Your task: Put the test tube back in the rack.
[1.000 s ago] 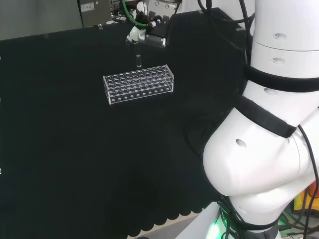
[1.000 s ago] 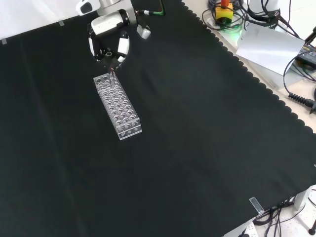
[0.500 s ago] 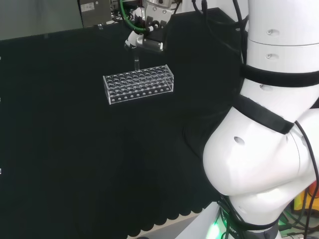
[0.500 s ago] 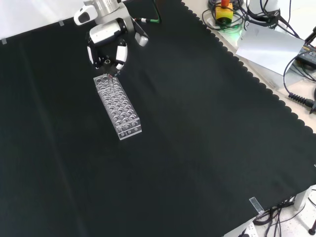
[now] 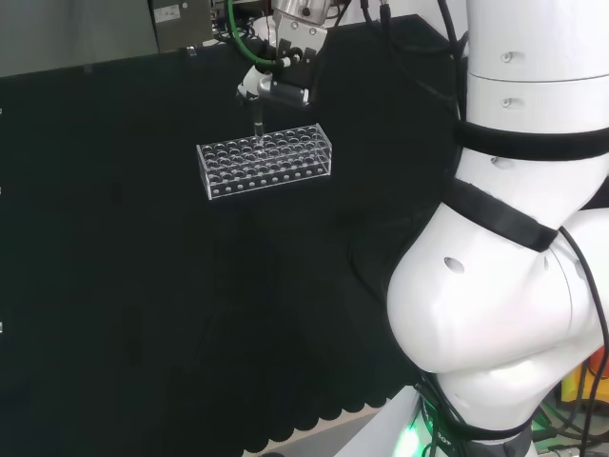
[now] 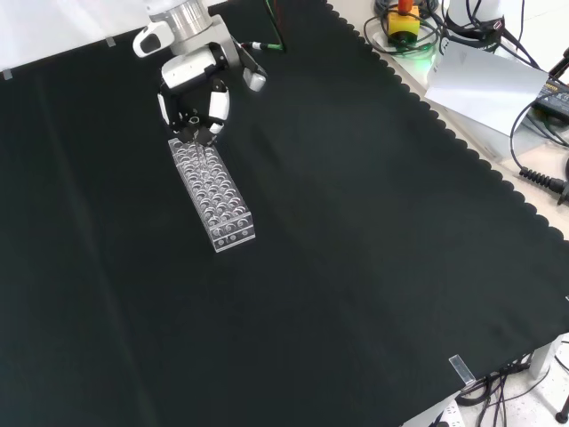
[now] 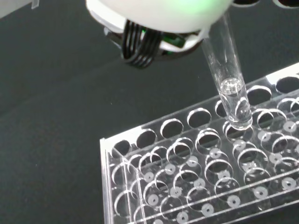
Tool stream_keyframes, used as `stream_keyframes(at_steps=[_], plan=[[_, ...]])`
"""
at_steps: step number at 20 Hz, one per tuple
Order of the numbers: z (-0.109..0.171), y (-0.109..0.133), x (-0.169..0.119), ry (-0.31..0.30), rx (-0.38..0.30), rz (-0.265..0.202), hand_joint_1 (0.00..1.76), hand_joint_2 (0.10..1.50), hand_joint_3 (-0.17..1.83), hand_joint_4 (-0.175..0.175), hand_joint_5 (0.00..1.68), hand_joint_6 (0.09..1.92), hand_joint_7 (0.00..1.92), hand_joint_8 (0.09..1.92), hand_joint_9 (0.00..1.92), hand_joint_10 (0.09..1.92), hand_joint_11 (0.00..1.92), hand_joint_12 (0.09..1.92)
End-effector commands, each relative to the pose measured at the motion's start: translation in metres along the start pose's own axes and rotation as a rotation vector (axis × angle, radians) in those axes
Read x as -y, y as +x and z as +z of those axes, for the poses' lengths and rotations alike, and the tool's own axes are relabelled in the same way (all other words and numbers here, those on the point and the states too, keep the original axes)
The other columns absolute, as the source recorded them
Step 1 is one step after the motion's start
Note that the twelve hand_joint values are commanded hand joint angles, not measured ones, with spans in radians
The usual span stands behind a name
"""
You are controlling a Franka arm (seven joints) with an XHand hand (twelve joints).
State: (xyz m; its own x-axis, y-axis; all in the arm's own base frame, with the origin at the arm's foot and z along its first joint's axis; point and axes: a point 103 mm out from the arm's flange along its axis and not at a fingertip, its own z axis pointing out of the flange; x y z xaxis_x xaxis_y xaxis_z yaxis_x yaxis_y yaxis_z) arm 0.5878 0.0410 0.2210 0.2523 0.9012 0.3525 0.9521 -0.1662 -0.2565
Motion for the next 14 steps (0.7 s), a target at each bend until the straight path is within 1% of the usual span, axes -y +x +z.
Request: stream_keyframes(at_steps=[1,3,5,9,14], plan=[[0.006,-0.002,0.002,0.016,-0.002,0.003,1.23,0.64,0.62,-0.175,1.37,0.46,1.74,0.47,1.63,0.51,1.29,0.86],[0.008,-0.002,0.003,0.019,0.003,0.0,1.23,0.64,0.62,-0.175,1.37,0.46,1.74,0.47,1.63,0.51,1.29,0.86],[0.009,-0.001,0.003,0.016,0.011,0.01,1.23,0.64,0.62,-0.175,1.37,0.46,1.74,0.47,1.63,0.51,1.29,0.86],[0.013,-0.003,0.001,0.022,0.021,0.011,1.23,0.64,0.62,-0.175,1.37,0.46,1.74,0.48,1.63,0.51,1.29,0.86],[0.019,-0.001,-0.007,0.035,0.012,0.004,1.23,0.64,0.62,-0.175,1.37,0.46,1.75,0.48,1.63,0.51,1.29,0.86]])
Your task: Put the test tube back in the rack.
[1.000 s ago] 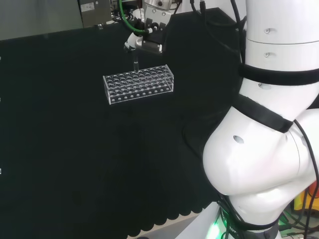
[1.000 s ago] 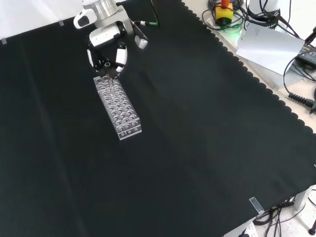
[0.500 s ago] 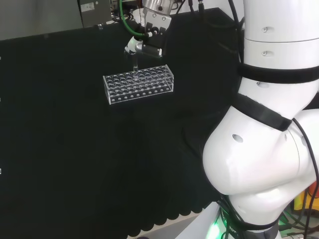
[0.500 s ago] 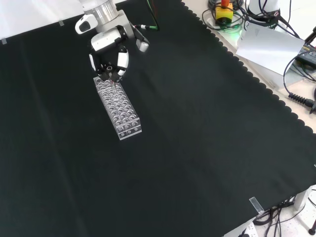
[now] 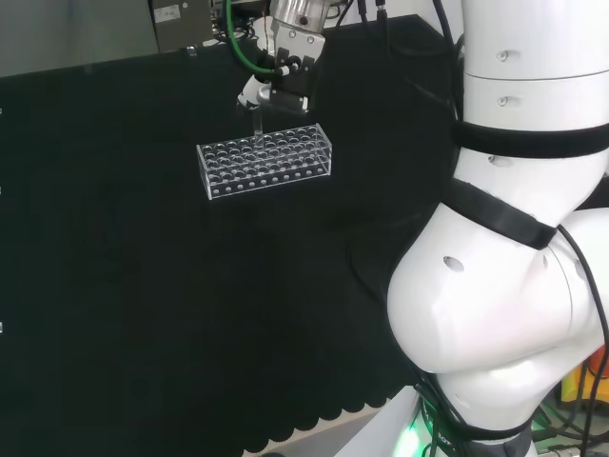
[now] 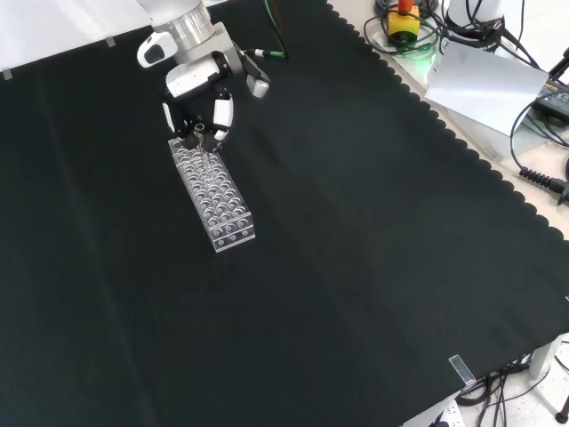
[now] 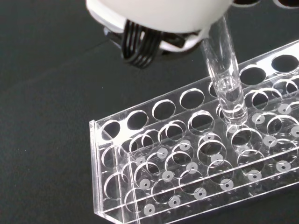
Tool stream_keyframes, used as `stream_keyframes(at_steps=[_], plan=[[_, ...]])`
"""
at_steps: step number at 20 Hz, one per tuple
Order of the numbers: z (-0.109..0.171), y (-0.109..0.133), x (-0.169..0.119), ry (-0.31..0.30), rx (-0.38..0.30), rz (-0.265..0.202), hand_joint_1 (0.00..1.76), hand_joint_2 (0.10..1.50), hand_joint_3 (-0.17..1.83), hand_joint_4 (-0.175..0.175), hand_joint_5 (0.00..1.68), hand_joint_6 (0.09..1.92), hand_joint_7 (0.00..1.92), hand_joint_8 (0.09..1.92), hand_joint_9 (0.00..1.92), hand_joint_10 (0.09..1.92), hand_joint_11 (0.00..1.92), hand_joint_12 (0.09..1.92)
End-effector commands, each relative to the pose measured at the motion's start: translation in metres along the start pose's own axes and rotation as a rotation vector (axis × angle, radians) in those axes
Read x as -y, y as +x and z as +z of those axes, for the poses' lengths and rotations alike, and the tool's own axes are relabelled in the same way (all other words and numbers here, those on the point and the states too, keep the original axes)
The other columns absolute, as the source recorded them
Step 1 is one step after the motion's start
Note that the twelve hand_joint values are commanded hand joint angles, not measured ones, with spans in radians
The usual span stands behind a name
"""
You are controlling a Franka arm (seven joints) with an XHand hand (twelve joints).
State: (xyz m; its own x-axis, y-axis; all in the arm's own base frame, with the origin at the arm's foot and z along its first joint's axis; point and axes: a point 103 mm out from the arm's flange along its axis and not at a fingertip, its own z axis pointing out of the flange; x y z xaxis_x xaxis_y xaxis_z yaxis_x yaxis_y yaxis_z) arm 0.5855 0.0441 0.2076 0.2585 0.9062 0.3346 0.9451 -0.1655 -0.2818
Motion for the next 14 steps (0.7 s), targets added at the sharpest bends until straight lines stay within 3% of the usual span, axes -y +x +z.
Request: stream_keyframes(at_steps=[1,4,13,14], plan=[[0.007,0.002,-0.008,0.013,-0.005,-0.005,1.23,0.64,0.62,-0.175,1.37,0.46,1.75,0.48,1.63,0.51,1.29,0.86],[0.002,-0.009,-0.01,0.018,-0.02,-0.013,1.23,0.64,0.62,-0.175,1.37,0.46,1.75,0.48,1.63,0.51,1.29,0.86],[0.022,-0.004,-0.02,0.041,-0.01,0.005,1.23,0.64,0.62,-0.175,1.37,0.46,1.75,0.48,1.63,0.51,1.29,0.86],[0.017,-0.012,-0.021,0.039,-0.042,0.006,1.23,0.64,0.62,-0.175,1.37,0.46,1.75,0.48,1.63,0.51,1.29,0.86]])
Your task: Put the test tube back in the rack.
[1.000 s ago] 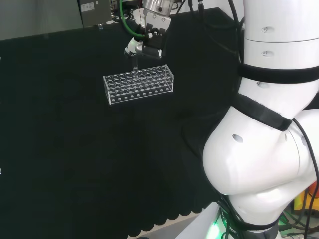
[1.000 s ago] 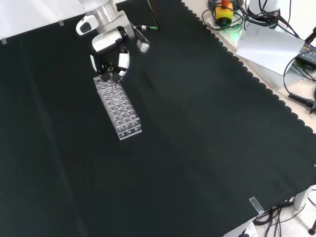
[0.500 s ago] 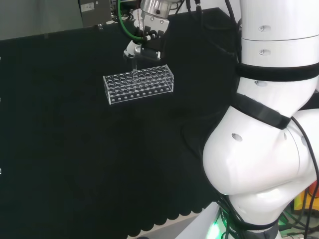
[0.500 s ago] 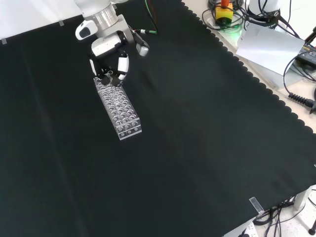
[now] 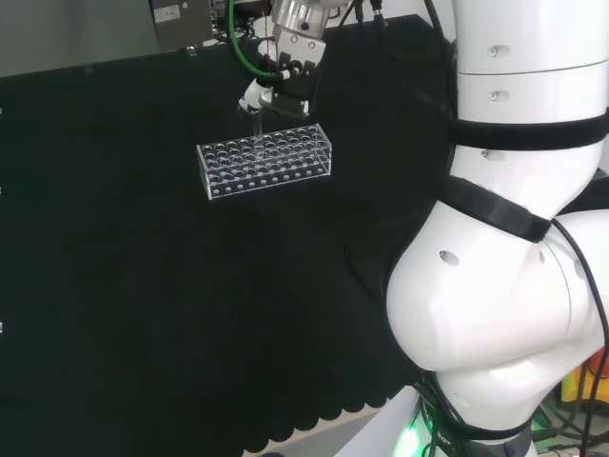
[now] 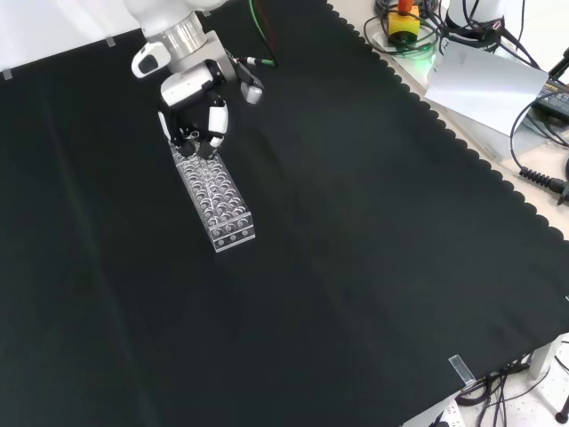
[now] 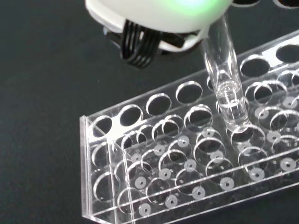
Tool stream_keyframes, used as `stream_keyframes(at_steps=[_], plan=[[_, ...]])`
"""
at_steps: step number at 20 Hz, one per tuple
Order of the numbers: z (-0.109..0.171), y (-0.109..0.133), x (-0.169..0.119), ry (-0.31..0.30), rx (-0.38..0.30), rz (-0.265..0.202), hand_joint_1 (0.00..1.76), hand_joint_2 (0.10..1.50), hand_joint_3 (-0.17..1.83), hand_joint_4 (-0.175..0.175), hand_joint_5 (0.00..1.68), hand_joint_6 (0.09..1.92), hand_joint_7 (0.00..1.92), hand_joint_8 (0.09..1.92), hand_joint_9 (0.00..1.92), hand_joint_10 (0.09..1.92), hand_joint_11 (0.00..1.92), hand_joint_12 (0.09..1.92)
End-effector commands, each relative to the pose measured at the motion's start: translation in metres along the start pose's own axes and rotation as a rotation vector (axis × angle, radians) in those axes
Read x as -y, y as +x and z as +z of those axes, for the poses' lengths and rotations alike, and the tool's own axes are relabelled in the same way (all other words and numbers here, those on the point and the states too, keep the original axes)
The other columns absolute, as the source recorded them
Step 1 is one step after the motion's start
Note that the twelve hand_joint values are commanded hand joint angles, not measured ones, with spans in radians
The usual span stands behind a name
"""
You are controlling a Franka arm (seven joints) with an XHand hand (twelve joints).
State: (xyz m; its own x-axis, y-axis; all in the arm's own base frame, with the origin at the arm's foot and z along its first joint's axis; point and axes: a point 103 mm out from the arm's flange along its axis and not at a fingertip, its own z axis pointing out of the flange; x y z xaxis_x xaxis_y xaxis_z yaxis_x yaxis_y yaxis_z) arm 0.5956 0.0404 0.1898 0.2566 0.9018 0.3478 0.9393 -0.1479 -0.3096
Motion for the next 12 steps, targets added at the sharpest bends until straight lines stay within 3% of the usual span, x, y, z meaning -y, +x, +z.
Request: stream_keyframes(at_steps=[1,8,12], plan=[[0.002,-0.009,-0.006,0.009,-0.031,0.009,1.23,0.64,0.62,-0.175,1.37,0.46,1.75,0.48,1.63,0.51,1.29,0.86],[0.003,-0.012,-0.008,0.021,-0.007,0.018,1.23,0.64,0.62,-0.175,1.37,0.46,1.75,0.48,1.63,0.51,1.29,0.86],[0.018,-0.004,-0.008,0.035,0.0,0.019,1.23,0.64,0.62,-0.175,1.37,0.46,1.75,0.48,1.63,0.51,1.29,0.86]])
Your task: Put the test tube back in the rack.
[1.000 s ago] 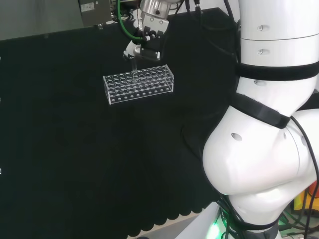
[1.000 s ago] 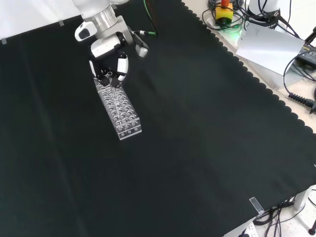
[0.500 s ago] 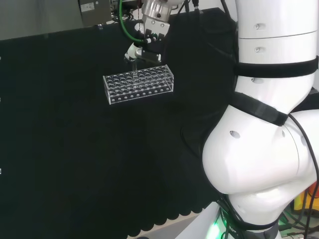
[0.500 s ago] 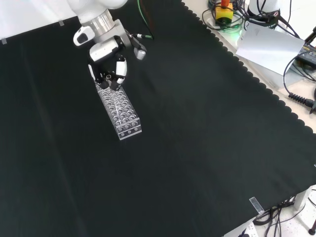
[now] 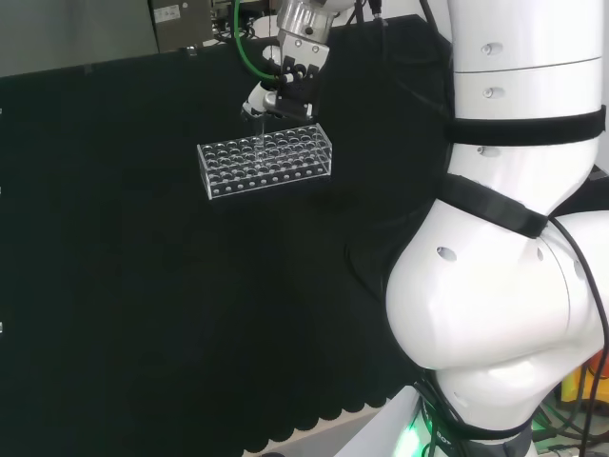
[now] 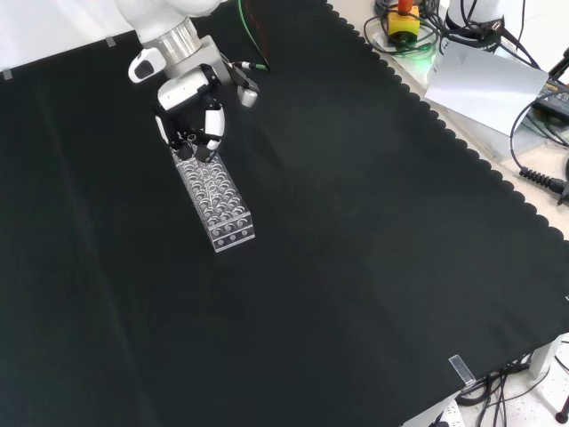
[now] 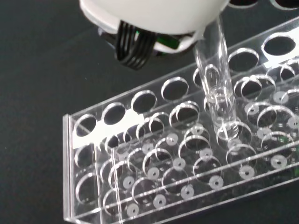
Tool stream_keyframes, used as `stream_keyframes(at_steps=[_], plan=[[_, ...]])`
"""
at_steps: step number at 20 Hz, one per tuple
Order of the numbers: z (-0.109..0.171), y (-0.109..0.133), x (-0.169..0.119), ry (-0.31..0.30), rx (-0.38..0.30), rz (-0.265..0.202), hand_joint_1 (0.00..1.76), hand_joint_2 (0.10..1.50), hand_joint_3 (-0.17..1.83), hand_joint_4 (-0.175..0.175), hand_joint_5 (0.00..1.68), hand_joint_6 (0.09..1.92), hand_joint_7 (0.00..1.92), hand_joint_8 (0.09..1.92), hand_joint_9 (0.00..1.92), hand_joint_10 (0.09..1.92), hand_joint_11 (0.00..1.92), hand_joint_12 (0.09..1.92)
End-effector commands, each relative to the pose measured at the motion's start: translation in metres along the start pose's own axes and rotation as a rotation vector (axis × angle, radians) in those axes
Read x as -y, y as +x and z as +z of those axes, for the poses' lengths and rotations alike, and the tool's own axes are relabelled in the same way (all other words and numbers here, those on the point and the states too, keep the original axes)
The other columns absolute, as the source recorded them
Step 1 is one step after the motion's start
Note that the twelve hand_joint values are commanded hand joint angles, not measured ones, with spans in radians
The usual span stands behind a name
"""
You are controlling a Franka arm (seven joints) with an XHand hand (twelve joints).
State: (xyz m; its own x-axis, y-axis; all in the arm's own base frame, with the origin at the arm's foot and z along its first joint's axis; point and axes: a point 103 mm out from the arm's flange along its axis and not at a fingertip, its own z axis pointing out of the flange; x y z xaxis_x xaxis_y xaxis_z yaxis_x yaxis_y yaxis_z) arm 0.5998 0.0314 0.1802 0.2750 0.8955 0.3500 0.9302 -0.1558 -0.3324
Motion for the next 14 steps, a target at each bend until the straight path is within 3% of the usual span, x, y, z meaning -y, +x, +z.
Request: stream_keyframes(at_steps=[1,12,14], plan=[[0.019,0.005,-0.001,0.02,0.009,-0.002,1.23,0.64,0.62,-0.175,1.37,0.46,1.75,0.48,1.63,0.51,1.29,0.86],[0.04,-0.002,-0.003,0.058,0.025,0.003,1.23,0.64,0.63,-0.175,1.37,0.46,1.75,0.48,1.63,0.51,1.29,0.86],[0.04,-0.002,-0.004,0.078,-0.002,-0.005,1.23,0.64,0.63,-0.175,1.37,0.46,1.75,0.48,1.63,0.51,1.29,0.86]])
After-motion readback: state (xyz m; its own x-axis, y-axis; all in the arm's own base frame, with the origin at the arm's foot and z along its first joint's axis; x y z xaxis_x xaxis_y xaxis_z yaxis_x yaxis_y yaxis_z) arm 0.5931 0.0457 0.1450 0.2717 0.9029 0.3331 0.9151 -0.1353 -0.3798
